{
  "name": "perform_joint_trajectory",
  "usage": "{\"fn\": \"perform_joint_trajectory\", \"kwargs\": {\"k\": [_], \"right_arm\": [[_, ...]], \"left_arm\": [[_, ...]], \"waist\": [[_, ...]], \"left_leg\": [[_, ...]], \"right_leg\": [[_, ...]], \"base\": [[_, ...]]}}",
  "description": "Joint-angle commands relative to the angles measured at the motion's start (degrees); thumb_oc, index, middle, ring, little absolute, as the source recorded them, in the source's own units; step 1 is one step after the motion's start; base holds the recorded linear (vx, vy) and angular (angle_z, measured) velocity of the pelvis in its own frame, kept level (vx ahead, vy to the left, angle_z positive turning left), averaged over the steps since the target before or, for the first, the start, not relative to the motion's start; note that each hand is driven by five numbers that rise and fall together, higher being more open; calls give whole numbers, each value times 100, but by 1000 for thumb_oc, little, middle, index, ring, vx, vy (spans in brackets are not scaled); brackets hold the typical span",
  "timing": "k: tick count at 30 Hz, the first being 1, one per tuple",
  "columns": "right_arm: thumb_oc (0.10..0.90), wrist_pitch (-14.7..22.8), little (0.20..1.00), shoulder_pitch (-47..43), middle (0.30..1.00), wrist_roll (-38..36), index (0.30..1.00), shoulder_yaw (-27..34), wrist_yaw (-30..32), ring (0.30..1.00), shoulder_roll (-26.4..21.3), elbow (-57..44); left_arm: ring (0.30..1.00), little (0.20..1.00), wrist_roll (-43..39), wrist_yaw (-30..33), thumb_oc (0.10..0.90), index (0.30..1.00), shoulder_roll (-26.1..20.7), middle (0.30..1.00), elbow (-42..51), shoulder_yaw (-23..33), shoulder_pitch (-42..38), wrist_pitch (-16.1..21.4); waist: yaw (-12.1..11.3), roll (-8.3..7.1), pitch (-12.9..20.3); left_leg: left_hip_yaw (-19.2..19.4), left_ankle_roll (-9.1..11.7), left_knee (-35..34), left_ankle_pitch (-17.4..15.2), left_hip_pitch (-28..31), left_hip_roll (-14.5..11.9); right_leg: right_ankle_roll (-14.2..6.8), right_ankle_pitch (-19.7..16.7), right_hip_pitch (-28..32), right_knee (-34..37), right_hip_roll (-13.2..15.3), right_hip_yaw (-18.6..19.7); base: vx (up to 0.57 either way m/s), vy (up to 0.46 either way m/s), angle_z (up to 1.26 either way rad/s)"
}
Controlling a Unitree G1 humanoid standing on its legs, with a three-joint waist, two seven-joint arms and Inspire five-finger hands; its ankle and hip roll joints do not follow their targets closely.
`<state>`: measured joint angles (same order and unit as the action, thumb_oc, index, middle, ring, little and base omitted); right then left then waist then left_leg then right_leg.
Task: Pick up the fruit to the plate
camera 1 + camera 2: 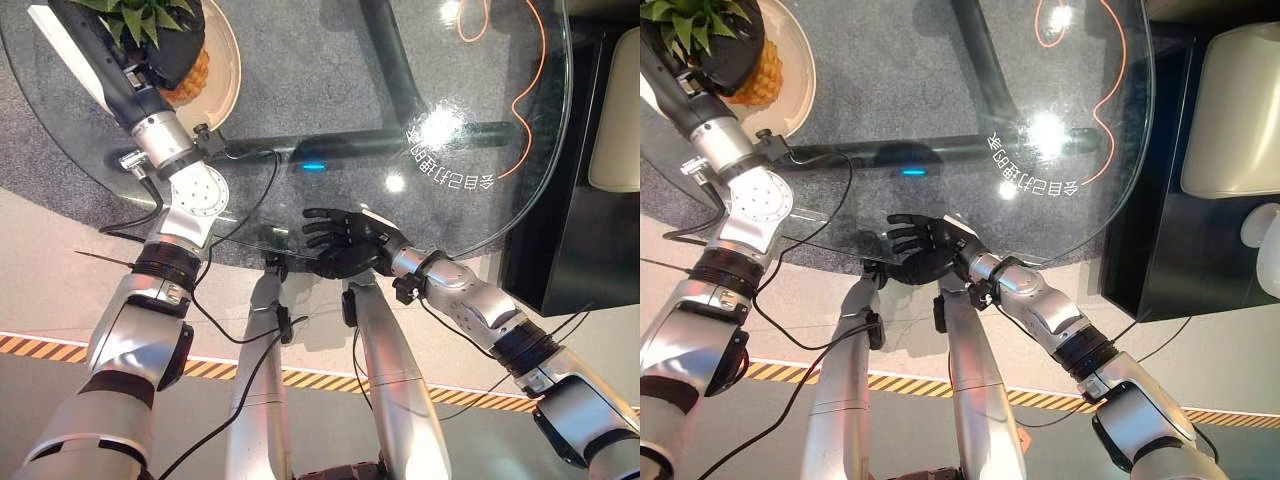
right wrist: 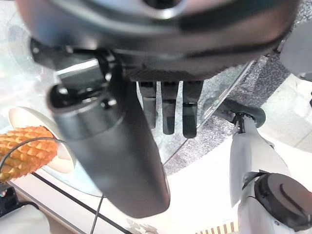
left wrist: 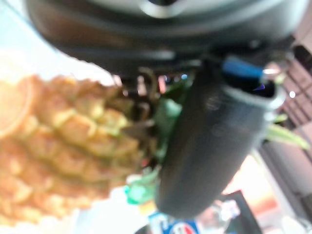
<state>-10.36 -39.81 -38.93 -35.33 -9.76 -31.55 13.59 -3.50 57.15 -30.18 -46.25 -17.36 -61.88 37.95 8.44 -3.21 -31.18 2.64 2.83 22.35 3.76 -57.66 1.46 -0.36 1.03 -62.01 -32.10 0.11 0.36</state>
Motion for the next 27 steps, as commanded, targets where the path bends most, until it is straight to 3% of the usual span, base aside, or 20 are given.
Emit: {"fn": "perform_joint_trajectory", "kwargs": {"k": [1, 15, 27], "right_arm": [[800, 55, 900, 332, 900, -5, 900, -40, 118, 900, 150, 14], [800, 84, 900, 418, 900, 73, 900, -46, 74, 900, 204, 55], [800, 119, 900, 576, 900, 507, 900, -15, 113, 900, 177, -157]], "left_arm": [[900, 900, 44, 154, 800, 900, -189, 900, 317, 288, -34, 519], [900, 900, -137, -322, 800, 900, -235, 900, 305, 302, 205, 516], [900, 900, -518, -796, 800, 900, -280, 900, 472, 441, 689, 213]], "waist": [[-156, -76, 139], [-230, -18, 139], [-307, -10, 139]], "left_leg": [[-119, 169, 556, -498, 118, 271], [-218, 174, 266, -351, 589, 267], [-278, 195, -105, -173, 928, 234]], "right_leg": [[-205, -150, 371, 623, -135, 40], [-162, -100, 833, 764, -142, -62], [-147, -101, 1195, 1000, -158, -195]], "base": [[-20, -56, 0], [-26, -50, 1], [-47, -60, 3]]}}
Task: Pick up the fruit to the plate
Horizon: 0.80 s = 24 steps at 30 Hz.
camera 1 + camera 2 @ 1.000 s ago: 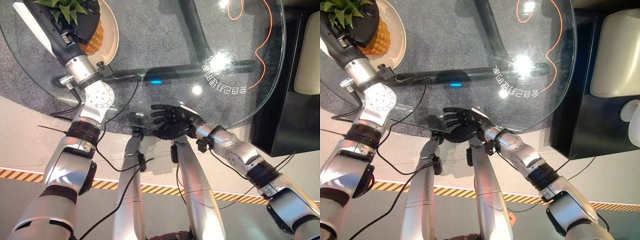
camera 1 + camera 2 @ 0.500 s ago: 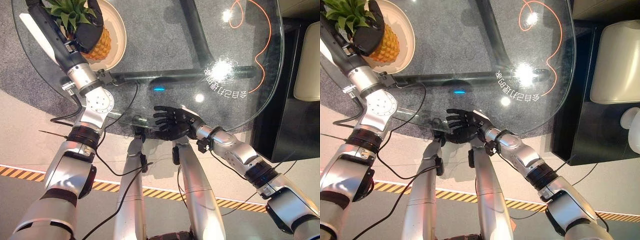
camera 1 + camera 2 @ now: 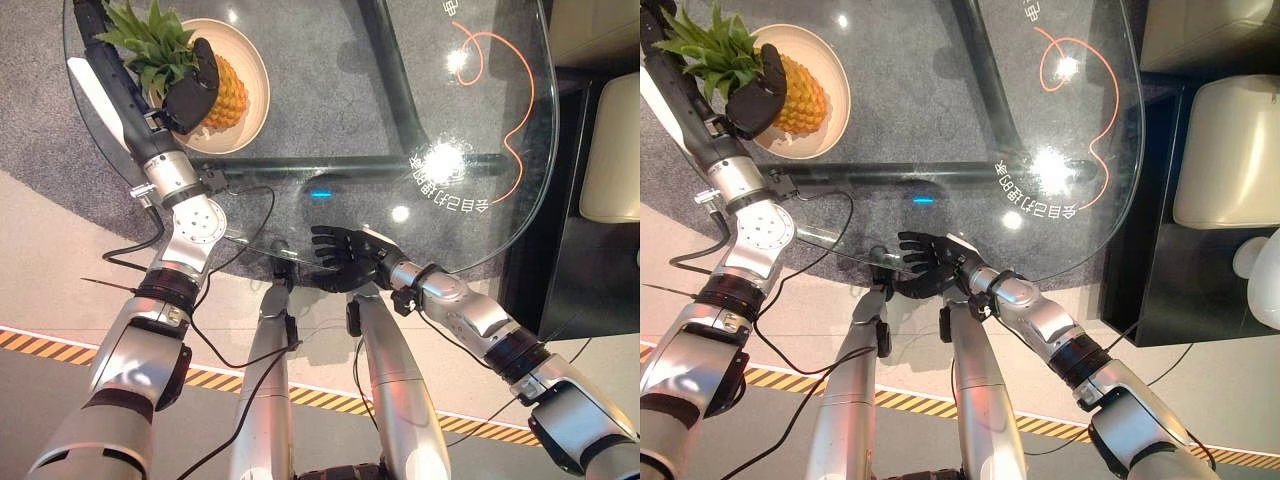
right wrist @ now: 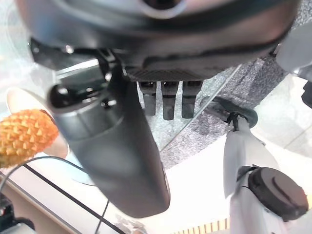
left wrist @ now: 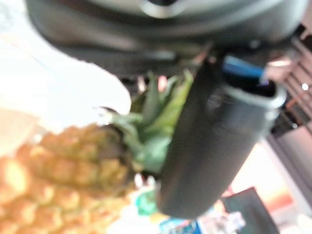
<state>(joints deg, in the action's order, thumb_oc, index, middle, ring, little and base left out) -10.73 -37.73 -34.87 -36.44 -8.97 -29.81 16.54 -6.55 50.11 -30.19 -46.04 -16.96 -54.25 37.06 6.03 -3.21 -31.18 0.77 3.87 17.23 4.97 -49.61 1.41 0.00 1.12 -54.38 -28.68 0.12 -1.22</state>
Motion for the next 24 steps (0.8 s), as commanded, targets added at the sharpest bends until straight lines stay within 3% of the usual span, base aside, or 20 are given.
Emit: {"fn": "perform_joint_trajectory", "kwargs": {"k": [1, 10, 24], "right_arm": [[800, 167, 900, 371, 900, 79, 900, 100, 41, 900, -11, -458], [800, 204, 900, 507, 900, 52, 900, 155, 75, 900, -31, -584], [800, 382, 900, 754, 900, 211, 900, 232, 51, 900, -133, -783]], "left_arm": [[900, 900, -268, -171, 800, 900, -294, 900, 439, 410, -62, 285], [900, 900, -467, -658, 800, 900, -341, 900, 416, 428, 204, 94], [900, 900, -611, -1225, 800, 900, -487, 900, 477, 454, 723, -148]], "waist": [[-68, -14, 139], [-83, -17, 139], [-98, 105, 139]], "left_leg": [[-99, 88, 378, -276, 150, 240], [-126, 108, 139, -161, 268, 201], [-122, 143, -47, -58, 410, 168]], "right_leg": [[-181, -120, 458, 680, -165, -46], [-191, -178, 569, 849, -185, -90], [-194, -169, 719, 934, -186, -130]], "base": [[-40, -63, -1], [-34, -49, 0], [-11, -34, -2]]}}
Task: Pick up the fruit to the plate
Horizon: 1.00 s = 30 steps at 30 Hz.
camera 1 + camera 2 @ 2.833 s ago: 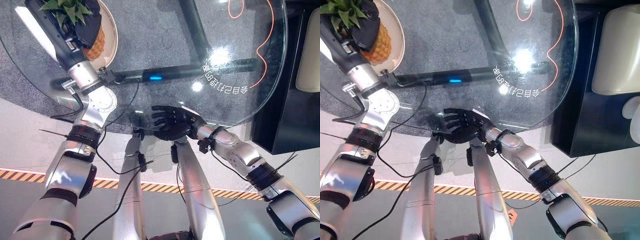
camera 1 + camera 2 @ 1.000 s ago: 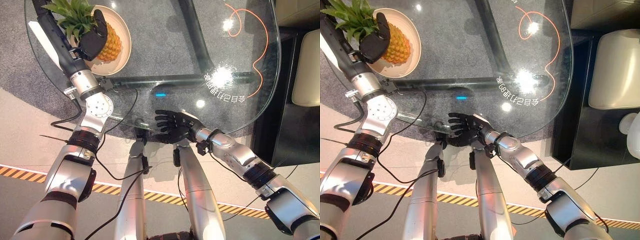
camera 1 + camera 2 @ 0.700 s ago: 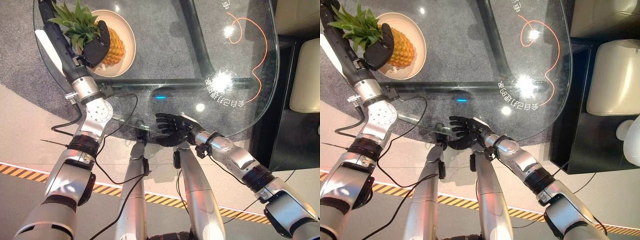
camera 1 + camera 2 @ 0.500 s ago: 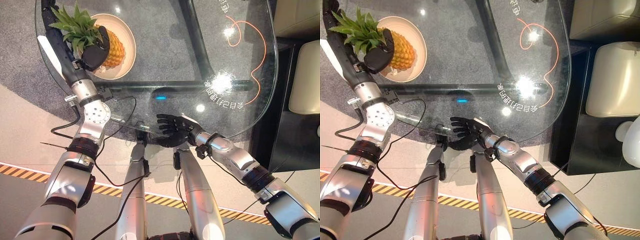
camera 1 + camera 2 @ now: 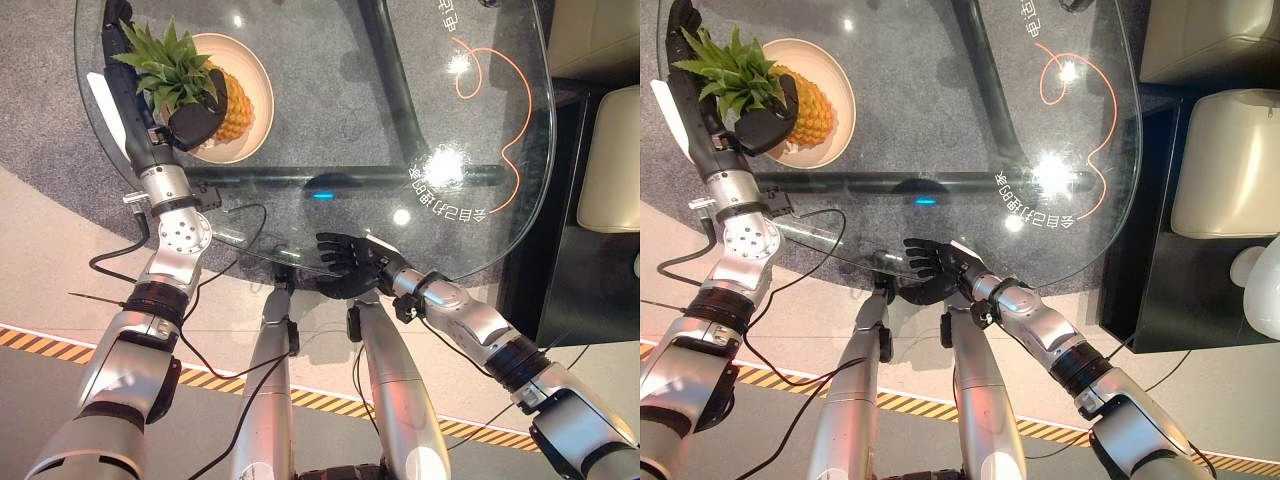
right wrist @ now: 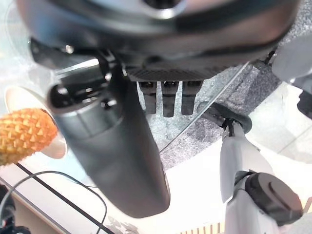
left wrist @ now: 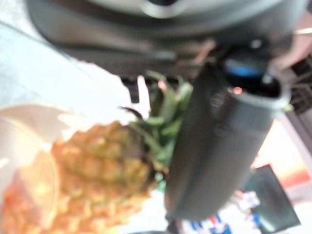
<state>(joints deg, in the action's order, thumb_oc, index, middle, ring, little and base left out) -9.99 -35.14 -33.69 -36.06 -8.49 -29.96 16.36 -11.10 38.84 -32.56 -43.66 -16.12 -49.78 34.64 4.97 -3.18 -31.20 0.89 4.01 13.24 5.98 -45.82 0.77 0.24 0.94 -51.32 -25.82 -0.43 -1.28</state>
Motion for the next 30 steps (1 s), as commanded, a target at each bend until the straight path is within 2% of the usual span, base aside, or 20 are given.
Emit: {"fn": "perform_joint_trajectory", "kwargs": {"k": [1, 14, 20, 30], "right_arm": [[800, 309, 900, 509, 900, 102, 900, 197, 12, 900, -113, -780], [800, 446, 900, 821, 900, 289, 900, 347, 114, 900, -95, -941], [800, 412, 900, 882, 900, 258, 900, 382, 145, 900, -95, -1015], [800, 537, 900, 951, 900, 168, 900, 472, 94, 900, -112, -1040]], "left_arm": [[900, 900, -174, -129, 800, 900, -247, 900, 249, 376, 302, 81], [900, 900, -607, -623, 800, 900, 30, 900, 573, 744, 1353, -17], [900, 900, -421, -949, 800, 900, 14, 900, 670, 604, 1492, -309], [900, 900, -463, -1275, 800, 900, 118, 900, 775, 498, 1832, -530]], "waist": [[6, 105, 140], [-108, 260, 140], [-134, 276, 140], [-174, 316, 140]], "left_leg": [[-129, 127, 345, -159, 40, 229], [-186, 126, 282, -157, 275, 258], [-187, 123, 257, -146, 301, 227], [-206, 111, 243, -136, 395, 222]], "right_leg": [[-218, -147, 420, 648, -132, -130], [-187, -42, 688, 648, -114, -191], [-193, -20, 710, 619, -118, -219], [-192, 17, 796, 573, -133, -240]], "base": [[1, -62, 0], [-2, -40, 0], [0, -33, 0], [-1, -16, 0]]}}
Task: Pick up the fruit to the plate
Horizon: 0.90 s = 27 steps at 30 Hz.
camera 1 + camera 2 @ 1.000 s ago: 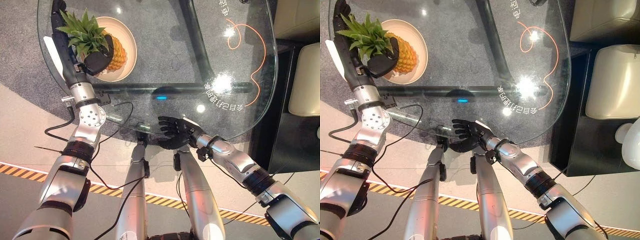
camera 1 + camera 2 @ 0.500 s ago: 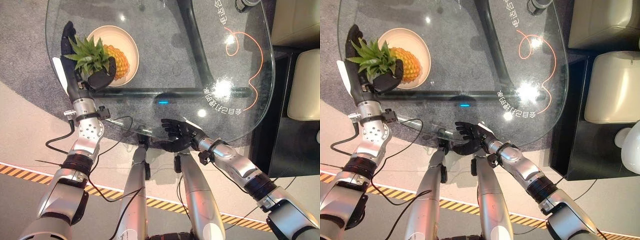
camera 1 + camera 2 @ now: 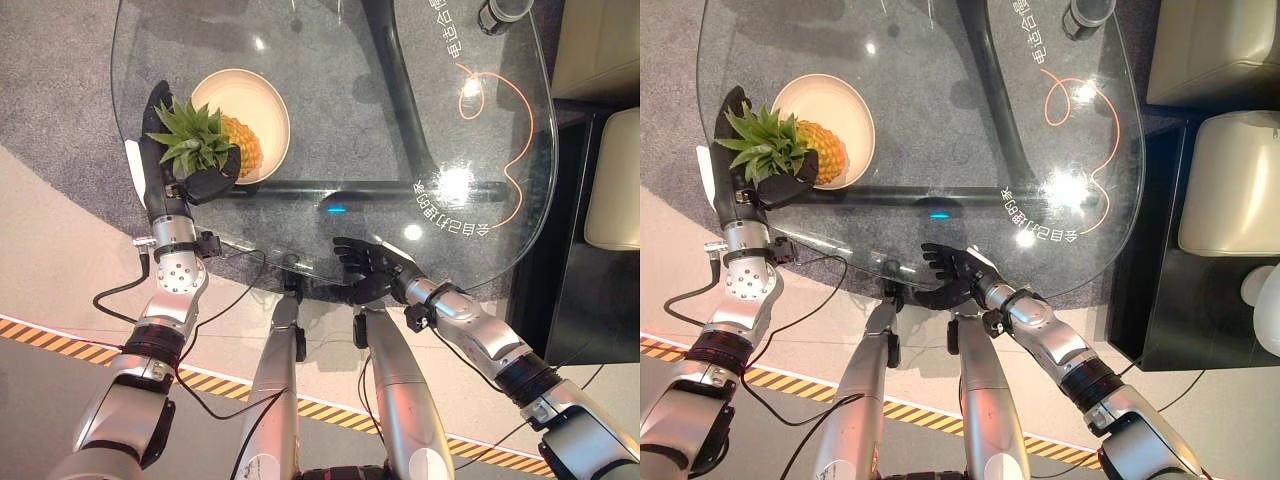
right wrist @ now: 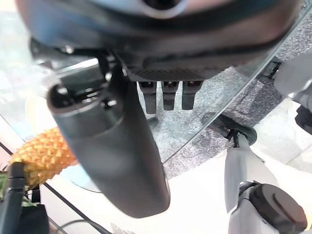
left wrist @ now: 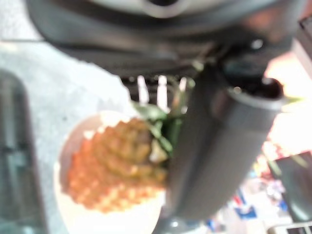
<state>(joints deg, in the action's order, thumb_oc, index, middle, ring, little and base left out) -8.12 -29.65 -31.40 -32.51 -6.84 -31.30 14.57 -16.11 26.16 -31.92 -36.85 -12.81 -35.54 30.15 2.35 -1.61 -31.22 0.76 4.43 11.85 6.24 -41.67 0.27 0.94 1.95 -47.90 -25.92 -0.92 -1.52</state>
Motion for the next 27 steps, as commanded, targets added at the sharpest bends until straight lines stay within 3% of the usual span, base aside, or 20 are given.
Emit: {"fn": "perform_joint_trajectory", "kwargs": {"k": [1, 12, 27], "right_arm": [[800, 357, 900, 408, 900, -60, 900, 121, -76, 900, 19, -852], [800, 390, 900, 507, 900, -101, 900, 175, -149, 900, -105, -865], [800, 437, 900, 574, 900, -116, 900, 223, -132, 900, -141, -860]], "left_arm": [[900, 900, 51, -30, 800, 900, 48, 900, 100, 168, 428, -92], [900, 900, -88, -321, 800, 900, -2, 900, 152, 79, 758, -97], [900, 900, -446, -405, 800, 900, -14, 900, 22, 194, 1048, -382]], "waist": [[85, 162, 142], [88, 254, 142], [83, 294, 142]], "left_leg": [[-194, 71, 381, -160, -15, 271], [-167, 70, 387, -160, 16, 263], [-143, 66, 358, -156, 122, 242]], "right_leg": [[-262, -84, 459, 583, -86, -215], [-240, -43, 473, 535, -62, -177], [-213, -6, 555, 520, -59, -157]], "base": [[0, 0, 0], [0, 0, 0], [0, 0, 0]]}}
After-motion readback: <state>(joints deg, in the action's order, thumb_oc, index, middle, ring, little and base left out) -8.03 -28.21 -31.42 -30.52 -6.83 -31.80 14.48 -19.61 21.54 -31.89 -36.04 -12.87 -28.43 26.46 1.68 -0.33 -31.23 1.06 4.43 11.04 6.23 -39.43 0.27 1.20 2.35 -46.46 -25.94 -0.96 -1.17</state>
